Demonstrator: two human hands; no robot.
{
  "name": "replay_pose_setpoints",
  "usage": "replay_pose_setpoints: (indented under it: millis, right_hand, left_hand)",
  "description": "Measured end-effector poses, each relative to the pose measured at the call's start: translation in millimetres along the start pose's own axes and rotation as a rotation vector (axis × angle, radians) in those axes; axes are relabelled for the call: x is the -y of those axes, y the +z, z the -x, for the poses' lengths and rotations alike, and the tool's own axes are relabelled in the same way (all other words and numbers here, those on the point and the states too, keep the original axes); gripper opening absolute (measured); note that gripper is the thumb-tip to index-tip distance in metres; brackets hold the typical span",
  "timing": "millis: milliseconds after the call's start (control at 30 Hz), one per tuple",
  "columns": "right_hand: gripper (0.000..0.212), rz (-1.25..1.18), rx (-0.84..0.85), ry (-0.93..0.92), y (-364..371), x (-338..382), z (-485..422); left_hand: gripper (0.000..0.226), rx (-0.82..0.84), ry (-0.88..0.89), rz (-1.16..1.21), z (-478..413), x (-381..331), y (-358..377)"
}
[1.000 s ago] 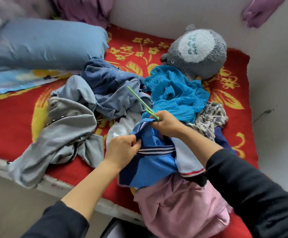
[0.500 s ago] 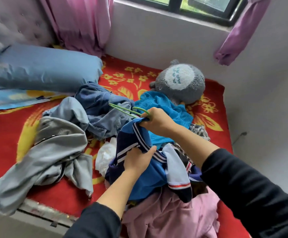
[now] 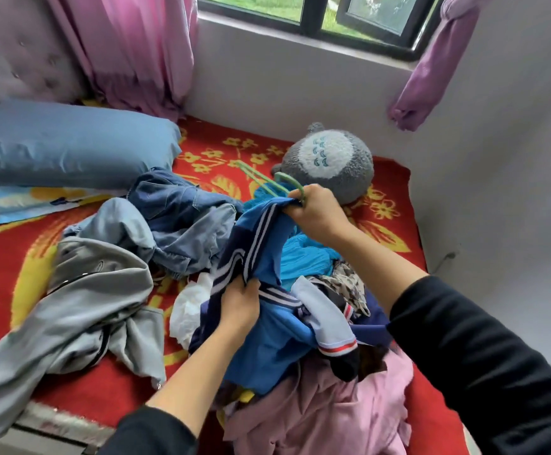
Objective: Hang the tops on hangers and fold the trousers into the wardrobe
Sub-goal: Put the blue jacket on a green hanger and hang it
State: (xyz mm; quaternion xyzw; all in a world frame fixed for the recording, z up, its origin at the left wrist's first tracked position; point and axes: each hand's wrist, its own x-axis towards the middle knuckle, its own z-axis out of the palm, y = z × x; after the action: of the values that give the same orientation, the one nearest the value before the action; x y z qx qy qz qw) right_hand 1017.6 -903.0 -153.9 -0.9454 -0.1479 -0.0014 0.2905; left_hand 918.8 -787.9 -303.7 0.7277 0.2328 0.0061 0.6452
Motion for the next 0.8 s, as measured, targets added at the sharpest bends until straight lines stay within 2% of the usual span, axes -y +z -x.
replay_pose_setpoints:
  millis: [67, 133, 267, 367, 433, 500, 567, 600, 700, 800]
  right_hand:
    - [0.018, 0.000, -0.085, 0.050, -18.6, -9.4, -4.9]
    - [0.019, -0.039, -0.160, 0.083, -38.8, -18.0, -9.1]
    - [0.026, -0.132, -0.369, 0.012, -80.4, -6.9, -16.8]
    - [0.043, -0.299, -0.556, -0.028, -119.5, 14.4, -20.6]
    - [0.041, -0.390, -0.663, -0.041, -143.1, 22.7, -18.8]
    - [0.034, -0.411, -0.714, -0.050, -154.0, 25.0, -14.7]
    - [0.026, -0.347, -0.683, -0.052, -149.4, 25.1, -9.5]
    - [0.027, -0.323, -0.641, -0.054, -141.5, 25.4, -7.1]
    - [0.034, -0.231, -0.503, -0.008, -105.8, 24.4, -2.1]
    - [0.021, -0.228, -0.451, 0.061, -77.9, 22.2, 3.5]
  left_hand:
    - [0.020, -0.033, 0.043, 0.062, -7.3, -34.1, -19.5]
    - [0.026, -0.077, 0.166, 0.012, -15.3, -85.9, -35.9]
    - [0.028, -0.129, 0.411, 0.108, -13.2, -212.4, -55.4]
    - [0.026, 0.067, 0.596, 0.027, -3.2, -286.7, -74.3]
    - [0.034, 0.191, 0.709, -0.217, -3.5, -308.3, -86.4]
    - [0.026, 0.167, 0.749, -0.561, -10.3, -303.3, -93.5]
    - [0.012, 0.022, 0.729, -0.833, -21.1, -276.2, -92.5]
    - [0.012, -0.062, 0.703, -0.928, -26.4, -257.3, -90.6]
    - [0.020, -0.161, 0.542, -1.048, -40.8, -191.2, -83.0]
    - [0.027, -0.126, 0.310, -1.089, -47.6, -123.9, -79.4]
